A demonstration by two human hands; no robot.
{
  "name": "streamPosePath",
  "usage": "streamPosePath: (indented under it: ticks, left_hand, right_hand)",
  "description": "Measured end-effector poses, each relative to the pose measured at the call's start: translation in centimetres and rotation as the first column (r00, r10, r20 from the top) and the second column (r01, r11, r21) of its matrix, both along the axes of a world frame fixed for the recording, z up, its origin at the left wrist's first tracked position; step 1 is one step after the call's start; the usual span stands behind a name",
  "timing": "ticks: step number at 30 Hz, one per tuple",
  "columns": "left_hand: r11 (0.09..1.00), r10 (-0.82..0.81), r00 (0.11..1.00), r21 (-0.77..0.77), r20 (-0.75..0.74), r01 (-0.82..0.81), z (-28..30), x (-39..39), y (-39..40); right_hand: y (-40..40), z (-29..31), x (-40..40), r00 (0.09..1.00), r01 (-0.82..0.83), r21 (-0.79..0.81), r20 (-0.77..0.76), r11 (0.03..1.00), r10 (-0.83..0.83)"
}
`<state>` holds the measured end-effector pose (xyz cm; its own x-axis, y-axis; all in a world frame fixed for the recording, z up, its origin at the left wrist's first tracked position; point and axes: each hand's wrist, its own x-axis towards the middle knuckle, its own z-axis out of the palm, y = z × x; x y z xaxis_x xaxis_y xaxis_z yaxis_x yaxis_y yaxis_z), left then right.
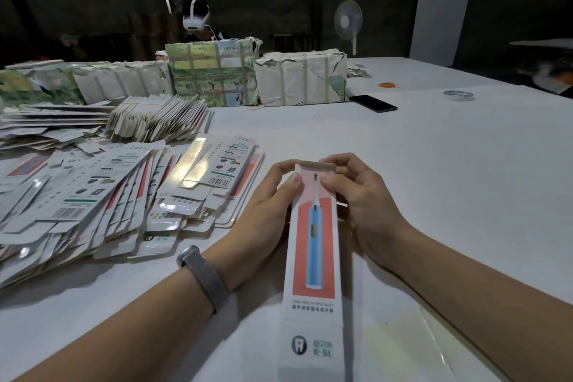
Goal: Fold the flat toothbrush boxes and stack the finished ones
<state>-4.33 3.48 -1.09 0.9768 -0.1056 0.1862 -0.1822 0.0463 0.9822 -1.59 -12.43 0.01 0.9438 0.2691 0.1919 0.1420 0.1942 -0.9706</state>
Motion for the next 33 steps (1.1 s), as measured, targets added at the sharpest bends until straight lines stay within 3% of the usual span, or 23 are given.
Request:
streamPosePath:
  ticks: [8,23,33]
  left_hand:
    - [0.995,-0.025,1.0,0.094,-0.019,0.027,0.7,-0.5,-0.1]
    - [0.987,-0.074,0.988,0.131,-0.133,0.092,2.3,-0.5,0.9]
    - [0.989,-0.109,0.984,0.081,-0.145,0.121,2.6,-0.3,0.9]
  right_hand:
    - [0.0,0.0,0.6,0.998,0.022,0.048,-0.057,0.999,-0.019]
    - [-0.2,0.3,1.1,0.994,-0.063,-0.14,-0.101,0.988,0.049]
    - [-0.1,0.3,0.7,0.998,0.02,-0.023,-0.066,1.0,-0.022]
